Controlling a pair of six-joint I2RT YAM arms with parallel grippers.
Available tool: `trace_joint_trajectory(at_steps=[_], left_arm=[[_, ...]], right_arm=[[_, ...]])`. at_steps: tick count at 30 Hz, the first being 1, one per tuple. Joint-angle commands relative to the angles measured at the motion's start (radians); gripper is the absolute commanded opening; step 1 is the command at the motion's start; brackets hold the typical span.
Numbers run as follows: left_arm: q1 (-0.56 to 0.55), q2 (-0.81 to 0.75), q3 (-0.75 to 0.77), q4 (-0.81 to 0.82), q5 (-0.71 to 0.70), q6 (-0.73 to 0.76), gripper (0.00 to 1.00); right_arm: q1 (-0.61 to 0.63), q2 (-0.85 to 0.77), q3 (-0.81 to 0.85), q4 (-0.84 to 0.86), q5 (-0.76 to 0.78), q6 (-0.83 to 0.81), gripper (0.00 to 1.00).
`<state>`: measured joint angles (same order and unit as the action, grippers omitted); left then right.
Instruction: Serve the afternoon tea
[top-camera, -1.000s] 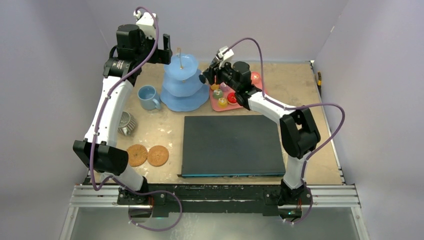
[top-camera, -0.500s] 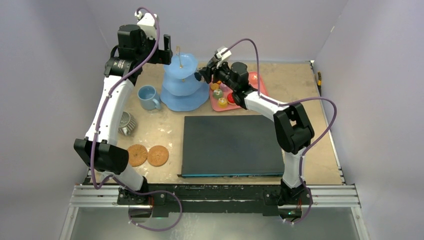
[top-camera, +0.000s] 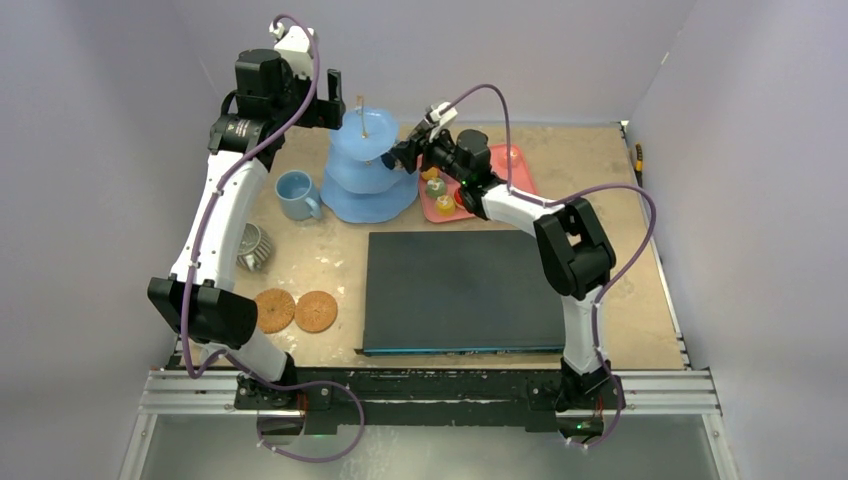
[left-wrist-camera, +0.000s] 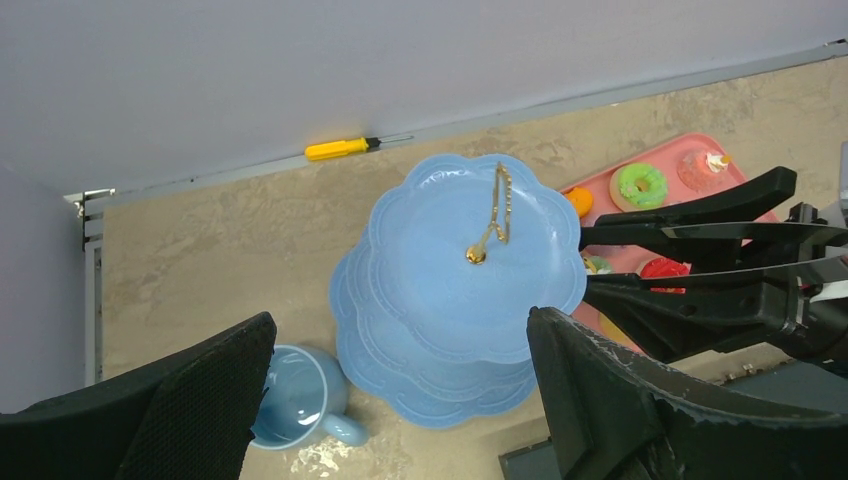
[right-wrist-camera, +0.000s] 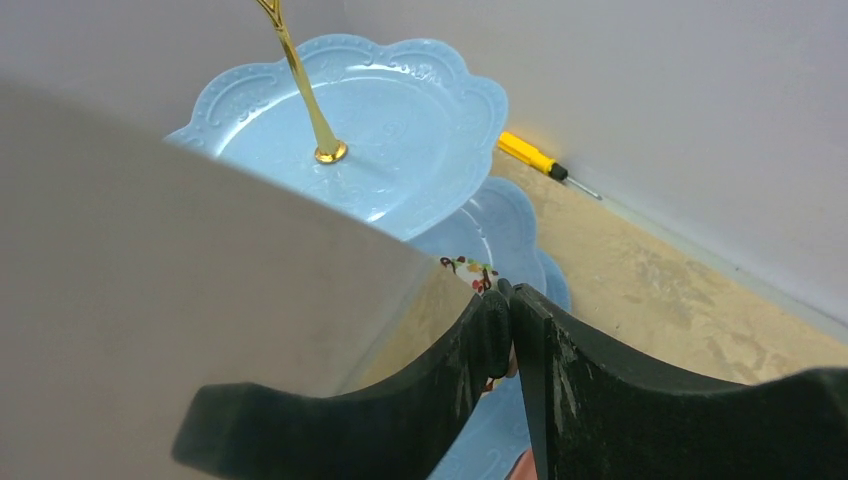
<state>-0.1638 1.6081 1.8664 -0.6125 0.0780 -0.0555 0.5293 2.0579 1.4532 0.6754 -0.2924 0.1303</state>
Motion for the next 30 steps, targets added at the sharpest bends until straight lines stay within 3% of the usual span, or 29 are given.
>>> trace_joint_trajectory(at_steps=[1, 12, 18, 30], left_arm=[[0.007, -0.004, 0.012, 0.016, 0.000, 0.020, 0.96], [0.007, -0.004, 0.010, 0.015, 0.010, 0.011, 0.96], [0.007, -0.010, 0.008, 0.014, 0.009, 0.011, 0.96], [0.007, -0.021, -0.006, 0.004, 0.026, 0.009, 0.96]], right_arm=[[0.005, -0.016, 0.043, 0.092, -0.046, 0.037, 0.64], [0.004, -0.102, -0.020, 0.104, -0.060, 0.032, 0.77], [0.004, -0.143, -0.049, 0.078, -0.071, 0.029, 0.75], [-0.141, -0.411, -0.387, 0.037, 0.033, 0.012, 0.73]])
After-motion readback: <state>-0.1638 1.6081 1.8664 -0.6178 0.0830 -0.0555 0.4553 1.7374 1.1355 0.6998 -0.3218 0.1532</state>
